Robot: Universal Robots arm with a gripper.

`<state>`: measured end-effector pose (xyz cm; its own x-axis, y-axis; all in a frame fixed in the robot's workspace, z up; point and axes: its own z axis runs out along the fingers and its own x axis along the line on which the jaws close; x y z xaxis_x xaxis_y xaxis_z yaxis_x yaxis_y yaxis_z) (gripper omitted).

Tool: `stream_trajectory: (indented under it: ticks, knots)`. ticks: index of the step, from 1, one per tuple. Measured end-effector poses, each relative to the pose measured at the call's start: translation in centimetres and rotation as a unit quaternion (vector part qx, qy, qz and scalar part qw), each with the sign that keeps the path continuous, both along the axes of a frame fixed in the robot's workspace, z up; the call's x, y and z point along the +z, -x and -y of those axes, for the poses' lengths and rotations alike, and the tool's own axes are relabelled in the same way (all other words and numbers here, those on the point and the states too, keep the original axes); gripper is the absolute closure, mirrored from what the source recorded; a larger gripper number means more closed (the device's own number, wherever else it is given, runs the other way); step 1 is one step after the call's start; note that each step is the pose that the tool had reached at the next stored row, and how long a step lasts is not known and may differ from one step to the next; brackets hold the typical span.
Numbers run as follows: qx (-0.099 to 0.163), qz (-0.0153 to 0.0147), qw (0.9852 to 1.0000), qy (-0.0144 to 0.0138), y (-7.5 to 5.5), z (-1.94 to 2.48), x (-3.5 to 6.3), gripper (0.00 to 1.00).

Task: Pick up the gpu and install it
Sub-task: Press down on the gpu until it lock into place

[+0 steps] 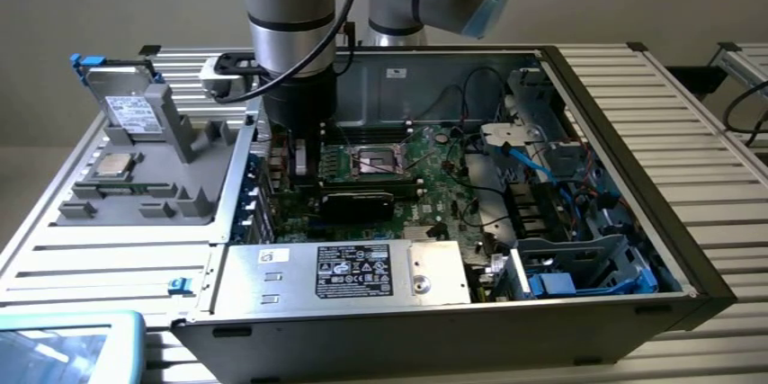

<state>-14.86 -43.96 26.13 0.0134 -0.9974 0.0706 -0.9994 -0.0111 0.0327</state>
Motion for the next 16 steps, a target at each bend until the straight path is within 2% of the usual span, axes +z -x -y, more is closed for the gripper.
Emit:
stream_trajectory:
  ticks: [2, 5, 16]
  knots:
    - [0.0, 0.0005, 1.0, -0.0011, 0.0, -0.06, 0.48, 0.88]
    - [0.0, 0.0001, 1.0, 0.0002, -0.1, -0.03, 1.81, 0.88]
    - [0.0, 0.0, 1.0, 0.0004, -4.9, -0.02, 1.96, 0.88]
